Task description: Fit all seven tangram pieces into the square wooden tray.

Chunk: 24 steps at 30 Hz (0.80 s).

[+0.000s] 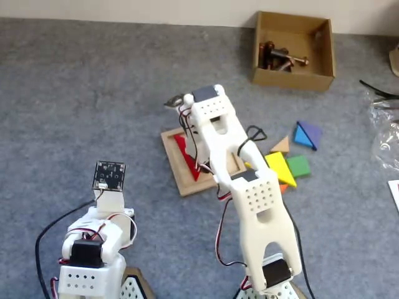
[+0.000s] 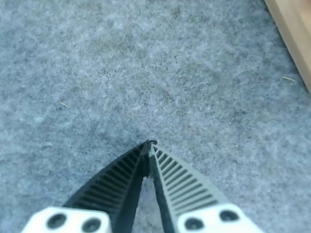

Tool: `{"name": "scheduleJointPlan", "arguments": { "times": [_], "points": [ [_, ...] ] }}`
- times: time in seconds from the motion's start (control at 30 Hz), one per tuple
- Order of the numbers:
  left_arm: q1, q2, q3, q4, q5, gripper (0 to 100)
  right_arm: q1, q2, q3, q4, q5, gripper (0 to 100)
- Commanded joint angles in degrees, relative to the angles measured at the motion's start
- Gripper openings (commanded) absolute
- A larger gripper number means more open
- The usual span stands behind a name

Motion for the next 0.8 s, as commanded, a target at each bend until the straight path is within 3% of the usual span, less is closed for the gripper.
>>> {"name": "scheduleJointPlan", "arguments": {
  "times": [0.0, 0.43, 0.77],
  "points": [
    [0.92, -0.4, 1.1, -0.18, 0.35, 1, -1.1, -1.01, -3.82, -0.4, -0.62, 0.5],
    [0.92, -0.4, 1.1, -0.18, 0.35, 1, -7.25, -1.19, -3.74, -0.04, -0.62, 0.5],
    [0.92, -0.4, 1.1, -0.18, 0.35, 1, -7.52, -3.82, -6.2, 2.42, -0.62, 0.5]
  ]
}}
